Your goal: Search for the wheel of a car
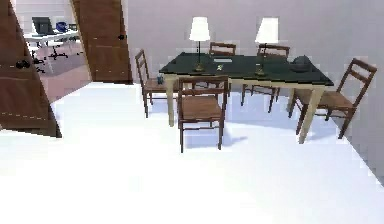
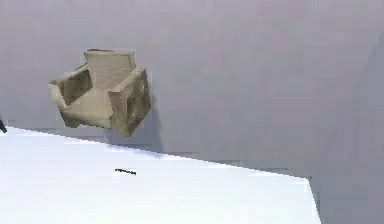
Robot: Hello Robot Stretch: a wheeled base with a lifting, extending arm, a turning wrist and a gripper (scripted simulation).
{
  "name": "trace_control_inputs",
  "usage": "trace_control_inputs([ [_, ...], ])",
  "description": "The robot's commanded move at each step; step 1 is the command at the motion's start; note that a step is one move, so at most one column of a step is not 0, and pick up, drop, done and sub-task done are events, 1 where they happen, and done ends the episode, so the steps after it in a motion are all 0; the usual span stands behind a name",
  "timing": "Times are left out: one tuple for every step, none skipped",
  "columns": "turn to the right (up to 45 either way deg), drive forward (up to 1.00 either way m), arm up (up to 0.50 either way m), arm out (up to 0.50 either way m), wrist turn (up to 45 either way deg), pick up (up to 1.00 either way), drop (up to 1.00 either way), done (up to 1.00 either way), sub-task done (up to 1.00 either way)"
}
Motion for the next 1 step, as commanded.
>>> trace_control_inputs([
  [0.0,0.35,0.0,0.0,0.0,0.0,0.0,0.0,0.0],
])
